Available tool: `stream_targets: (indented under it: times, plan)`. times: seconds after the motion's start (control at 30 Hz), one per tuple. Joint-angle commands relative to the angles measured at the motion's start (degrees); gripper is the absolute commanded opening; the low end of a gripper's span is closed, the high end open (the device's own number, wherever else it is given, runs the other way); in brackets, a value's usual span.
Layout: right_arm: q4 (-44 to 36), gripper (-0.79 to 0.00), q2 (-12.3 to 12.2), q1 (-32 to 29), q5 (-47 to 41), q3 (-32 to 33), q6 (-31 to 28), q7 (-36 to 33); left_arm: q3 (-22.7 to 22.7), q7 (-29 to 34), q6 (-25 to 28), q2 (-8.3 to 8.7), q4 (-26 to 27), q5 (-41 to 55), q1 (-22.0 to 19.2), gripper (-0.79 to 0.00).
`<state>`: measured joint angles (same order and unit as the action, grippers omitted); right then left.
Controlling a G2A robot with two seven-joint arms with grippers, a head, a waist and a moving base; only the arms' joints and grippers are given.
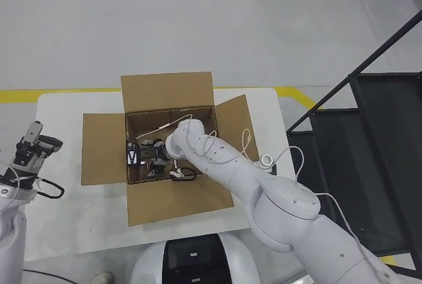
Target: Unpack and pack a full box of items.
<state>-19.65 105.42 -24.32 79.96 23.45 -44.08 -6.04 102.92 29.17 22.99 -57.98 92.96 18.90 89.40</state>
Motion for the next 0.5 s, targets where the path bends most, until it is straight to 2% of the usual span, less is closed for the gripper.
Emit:
stream_targets:
  times: [0.0,0.27,0.47]
  plan:
    - [0.6,-0.025,0.4,-0.1,0.1,-0.1,0.5,0.2,0.0,0.0,0.0,0.00,0.0,0.0,0.0,0.000]
    - [2.6,-0.080,2.1,-0.7,0.5,-0.6,2.0,0.7,0.0,0.0,0.0,0.00,0.0,0.0,0.0,0.000]
    - [4.5,-0.040,3.1,-0.8,0.8,-0.6,3.9,1.5,0.0,0.0,0.0,0.00,0.0,0.0,0.0,0.000]
